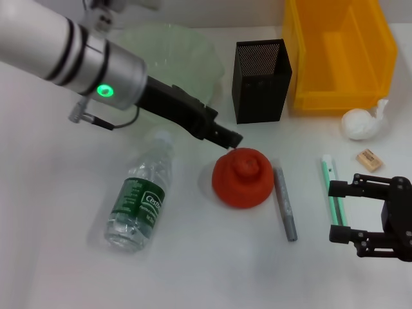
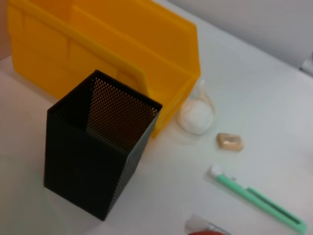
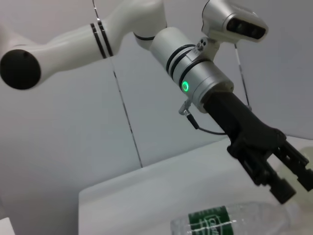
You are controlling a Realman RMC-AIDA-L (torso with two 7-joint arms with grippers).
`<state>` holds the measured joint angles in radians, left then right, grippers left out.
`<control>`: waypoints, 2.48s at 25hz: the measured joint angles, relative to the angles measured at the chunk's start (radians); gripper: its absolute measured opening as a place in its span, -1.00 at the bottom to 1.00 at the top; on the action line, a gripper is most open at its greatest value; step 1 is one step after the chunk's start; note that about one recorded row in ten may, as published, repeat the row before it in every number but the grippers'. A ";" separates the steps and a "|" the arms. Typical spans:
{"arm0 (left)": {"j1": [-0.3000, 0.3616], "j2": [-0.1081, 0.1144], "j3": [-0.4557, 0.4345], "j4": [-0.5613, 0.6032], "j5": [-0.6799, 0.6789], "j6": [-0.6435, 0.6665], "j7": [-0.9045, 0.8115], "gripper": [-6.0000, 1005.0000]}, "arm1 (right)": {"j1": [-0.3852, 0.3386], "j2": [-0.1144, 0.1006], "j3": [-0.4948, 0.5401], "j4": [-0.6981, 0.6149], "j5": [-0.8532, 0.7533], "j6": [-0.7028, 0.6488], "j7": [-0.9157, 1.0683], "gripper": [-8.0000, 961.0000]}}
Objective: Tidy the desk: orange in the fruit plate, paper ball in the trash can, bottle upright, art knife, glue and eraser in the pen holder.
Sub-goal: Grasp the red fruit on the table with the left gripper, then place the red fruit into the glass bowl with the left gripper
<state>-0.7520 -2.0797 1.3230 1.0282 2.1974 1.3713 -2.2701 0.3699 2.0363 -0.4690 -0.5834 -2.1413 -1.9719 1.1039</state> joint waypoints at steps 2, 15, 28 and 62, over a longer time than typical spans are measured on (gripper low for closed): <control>0.004 0.000 0.060 0.000 0.009 -0.039 0.002 0.52 | -0.003 -0.001 0.001 0.000 0.000 0.012 0.002 0.55; 0.031 -0.001 0.301 0.000 0.019 -0.185 -0.008 0.51 | 0.006 0.000 0.001 0.001 0.006 0.028 0.016 0.55; 0.043 0.000 0.405 -0.008 -0.083 -0.271 -0.002 -0.28 | 0.012 0.002 0.001 0.000 0.008 0.037 0.020 0.55; 0.291 0.009 -0.004 -0.004 -0.825 -0.185 0.522 -0.89 | 0.018 0.030 0.029 0.014 0.009 0.063 0.010 0.55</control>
<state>-0.4609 -2.0709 1.3187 1.0238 1.3720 1.1858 -1.7477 0.3882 2.0668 -0.4398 -0.5692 -2.1321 -1.9092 1.1142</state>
